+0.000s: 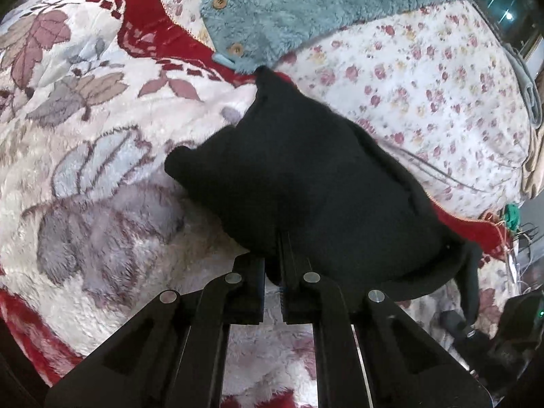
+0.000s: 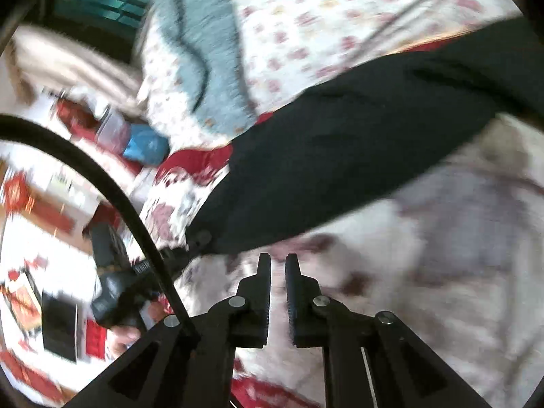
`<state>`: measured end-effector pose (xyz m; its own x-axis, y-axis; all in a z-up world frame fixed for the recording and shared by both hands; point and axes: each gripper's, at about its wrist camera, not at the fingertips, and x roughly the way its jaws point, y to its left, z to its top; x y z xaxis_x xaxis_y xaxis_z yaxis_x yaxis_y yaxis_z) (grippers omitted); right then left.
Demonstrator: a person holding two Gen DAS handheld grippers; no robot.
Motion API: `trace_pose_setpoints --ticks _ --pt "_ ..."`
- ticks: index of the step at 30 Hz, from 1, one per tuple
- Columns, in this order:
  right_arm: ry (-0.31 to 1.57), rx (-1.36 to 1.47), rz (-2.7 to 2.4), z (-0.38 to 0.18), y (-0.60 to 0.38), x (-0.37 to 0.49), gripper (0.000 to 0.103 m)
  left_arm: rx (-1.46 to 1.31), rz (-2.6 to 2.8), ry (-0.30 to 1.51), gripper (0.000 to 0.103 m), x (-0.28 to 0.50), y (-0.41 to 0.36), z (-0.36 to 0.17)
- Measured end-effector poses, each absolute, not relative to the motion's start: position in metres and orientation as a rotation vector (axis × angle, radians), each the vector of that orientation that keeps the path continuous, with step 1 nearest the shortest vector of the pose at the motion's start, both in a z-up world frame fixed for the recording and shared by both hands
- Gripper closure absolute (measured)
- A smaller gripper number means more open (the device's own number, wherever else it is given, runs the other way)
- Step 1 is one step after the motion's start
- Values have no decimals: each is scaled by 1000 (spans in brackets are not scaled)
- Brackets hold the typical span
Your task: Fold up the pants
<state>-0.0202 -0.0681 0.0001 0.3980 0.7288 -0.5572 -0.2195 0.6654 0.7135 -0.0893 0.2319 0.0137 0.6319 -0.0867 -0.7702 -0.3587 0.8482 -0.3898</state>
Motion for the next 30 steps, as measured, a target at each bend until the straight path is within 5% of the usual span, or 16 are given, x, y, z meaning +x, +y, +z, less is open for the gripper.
trace_pose_setpoints --ticks 3,5,10,12,14,17,24,30 --pt "956 664 531 0 -120 -14 79 -550 172 887 98 -88 231 13" --pt "949 758 472 -7 -153 -4 50 -546 177 890 98 -88 229 12" --pt "900 1006 385 -27 -209 13 51 -537 182 895 98 -85 230 9" --pt "862 1060 352 -29 -225 20 61 -535 184 898 98 -83 229 8" --pt "821 1049 343 -20 -236 23 84 -528 185 897 98 -82 229 8" --pt "757 946 360 11 -239 40 86 -507 188 890 98 -80 227 6" --pt "744 668 270 68 -235 128 82 -498 211 883 98 -77 224 6" --pt "745 756 307 62 -265 85 58 -502 194 874 98 -77 226 4"
